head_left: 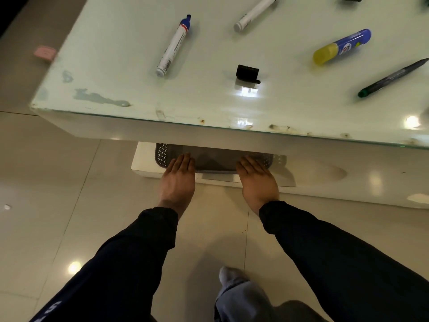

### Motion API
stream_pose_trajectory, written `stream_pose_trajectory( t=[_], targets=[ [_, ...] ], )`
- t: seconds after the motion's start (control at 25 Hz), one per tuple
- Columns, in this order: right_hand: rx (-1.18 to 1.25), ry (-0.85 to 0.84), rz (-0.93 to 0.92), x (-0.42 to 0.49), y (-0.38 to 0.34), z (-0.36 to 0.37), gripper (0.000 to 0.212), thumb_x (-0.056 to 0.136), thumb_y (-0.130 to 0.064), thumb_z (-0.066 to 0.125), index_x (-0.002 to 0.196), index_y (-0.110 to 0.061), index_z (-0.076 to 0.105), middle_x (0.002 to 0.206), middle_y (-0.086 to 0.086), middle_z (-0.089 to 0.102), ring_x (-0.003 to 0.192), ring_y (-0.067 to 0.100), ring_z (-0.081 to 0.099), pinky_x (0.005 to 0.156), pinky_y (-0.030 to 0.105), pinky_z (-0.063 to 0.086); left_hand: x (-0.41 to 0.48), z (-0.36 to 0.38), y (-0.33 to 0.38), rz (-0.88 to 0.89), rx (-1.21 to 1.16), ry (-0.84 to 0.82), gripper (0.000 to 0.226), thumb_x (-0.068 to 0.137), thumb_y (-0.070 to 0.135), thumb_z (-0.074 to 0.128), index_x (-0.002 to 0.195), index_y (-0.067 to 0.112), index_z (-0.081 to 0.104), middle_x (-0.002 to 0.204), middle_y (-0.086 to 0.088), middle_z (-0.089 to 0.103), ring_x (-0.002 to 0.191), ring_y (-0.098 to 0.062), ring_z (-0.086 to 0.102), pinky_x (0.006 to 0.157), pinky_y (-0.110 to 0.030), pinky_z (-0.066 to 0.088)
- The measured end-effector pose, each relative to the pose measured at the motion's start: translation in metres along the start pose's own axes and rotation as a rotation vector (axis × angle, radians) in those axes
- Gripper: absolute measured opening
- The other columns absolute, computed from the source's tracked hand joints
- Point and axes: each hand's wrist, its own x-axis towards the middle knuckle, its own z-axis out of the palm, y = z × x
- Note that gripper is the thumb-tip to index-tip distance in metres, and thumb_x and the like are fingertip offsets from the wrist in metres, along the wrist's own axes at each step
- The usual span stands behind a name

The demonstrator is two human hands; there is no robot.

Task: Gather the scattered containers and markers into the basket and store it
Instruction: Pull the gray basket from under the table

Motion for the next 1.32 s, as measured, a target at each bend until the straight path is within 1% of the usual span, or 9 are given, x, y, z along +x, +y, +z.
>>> stream_pose_trajectory(
  t=[0.16, 0.24, 0.32, 0.4, 0.64, 0.76, 0.92, 1.12, 1.32],
  targets=[
    [0.003, -0.080, -0.023, -0.043, -0.010, -0.044, 0.059, 0.082, -0.005, 0.028, 0.125, 0.000, 0.067, 0.129, 0.018, 0.066, 0.124, 0.032, 0.062, 0.108, 0.046, 0.042, -0.049, -0.032, 0.010, 0.003, -0.023, -0.039, 0.056, 0.088, 0.009, 0.025, 0.139, 0.002, 0.048, 0.148, -0.017, 0.044, 0.138, -0.028, 0.041, 0.117, -0.042, 0.029],
    [0.032, -0.153, -0.002, -0.073, -0.018, -0.072, 0.056, 0.088, -0.001, 0.034, 0.140, -0.004, 0.055, 0.146, 0.015, 0.053, 0.139, 0.029, 0.047, 0.117, 0.038, 0.024, -0.081, -0.057, 0.020, -0.018, -0.050, -0.139, 0.056, 0.091, 0.009, 0.027, 0.144, 0.006, 0.042, 0.154, -0.013, 0.037, 0.142, -0.024, 0.035, 0.119, -0.039, 0.026],
    [0.105, -0.226, 0.013, -0.107, -0.031, -0.123, 0.059, 0.094, 0.001, 0.035, 0.152, -0.008, 0.038, 0.160, 0.010, 0.034, 0.151, 0.024, 0.027, 0.118, 0.030, 0.005, -0.123, -0.101, 0.031, -0.033, -0.080, -0.224, 0.054, 0.094, 0.008, 0.029, 0.148, 0.009, 0.035, 0.158, -0.010, 0.030, 0.145, -0.021, 0.028, 0.120, -0.037, 0.022],
    [0.152, -0.326, 0.015, -0.148, -0.049, -0.180, 0.060, 0.098, -0.001, 0.034, 0.157, -0.011, 0.025, 0.166, 0.005, 0.020, 0.154, 0.019, 0.013, 0.121, 0.028, -0.002, -0.174, -0.153, 0.042, -0.025, -0.072, -0.295, 0.053, 0.097, 0.009, 0.029, 0.150, 0.009, 0.031, 0.159, -0.009, 0.028, 0.146, -0.020, 0.026, 0.120, -0.035, 0.019],
    [0.237, -0.333, 0.087, -0.263, -0.085, -0.331, 0.054, 0.105, -0.010, 0.036, 0.157, -0.014, 0.026, 0.166, 0.003, 0.023, 0.154, 0.018, 0.016, 0.124, 0.032, 0.004, -0.288, -0.317, 0.074, 0.005, -0.097, -0.418, 0.045, 0.099, 0.010, 0.034, 0.144, 0.010, 0.041, 0.152, -0.009, 0.041, 0.138, -0.022, 0.040, 0.113, -0.034, 0.033],
    [0.247, -0.325, 0.135, -0.308, -0.093, -0.409, 0.056, 0.104, -0.009, 0.036, 0.158, -0.015, 0.024, 0.166, 0.002, 0.021, 0.154, 0.017, 0.014, 0.125, 0.033, 0.006, -0.330, -0.401, 0.094, 0.068, -0.054, -0.411, 0.036, 0.097, 0.010, 0.039, 0.131, 0.012, 0.052, 0.136, -0.006, 0.057, 0.123, -0.022, 0.055, 0.100, -0.035, 0.046],
    [0.248, -0.191, 0.231, -0.337, -0.076, -0.473, 0.051, 0.102, -0.011, 0.038, 0.153, -0.014, 0.035, 0.162, 0.003, 0.033, 0.151, 0.018, 0.023, 0.124, 0.032, 0.009, -0.327, -0.479, 0.125, 0.163, 0.015, -0.346, 0.033, 0.095, 0.009, 0.039, 0.123, 0.013, 0.056, 0.127, -0.006, 0.062, 0.113, -0.023, 0.060, 0.090, -0.036, 0.048],
    [0.182, -0.046, 0.358, -0.337, 0.020, -0.519, 0.055, 0.095, -0.005, 0.055, 0.149, -0.013, 0.045, 0.155, 0.006, 0.044, 0.147, 0.020, 0.036, 0.121, 0.032, 0.014, -0.256, -0.534, 0.215, 0.324, 0.067, -0.211, 0.033, 0.095, 0.006, 0.036, 0.122, 0.013, 0.055, 0.126, -0.006, 0.061, 0.114, -0.023, 0.059, 0.091, -0.035, 0.047],
    [0.136, 0.001, 0.515, -0.325, 0.178, -0.542, 0.056, 0.076, 0.009, 0.067, 0.129, -0.007, 0.065, 0.135, 0.011, 0.064, 0.130, 0.026, 0.057, 0.113, 0.040, 0.037, -0.148, -0.553, 0.353, 0.447, 0.060, -0.142, 0.029, 0.095, 0.007, 0.038, 0.117, 0.012, 0.056, 0.120, -0.007, 0.063, 0.107, -0.023, 0.061, 0.086, -0.034, 0.047]
  ],
)
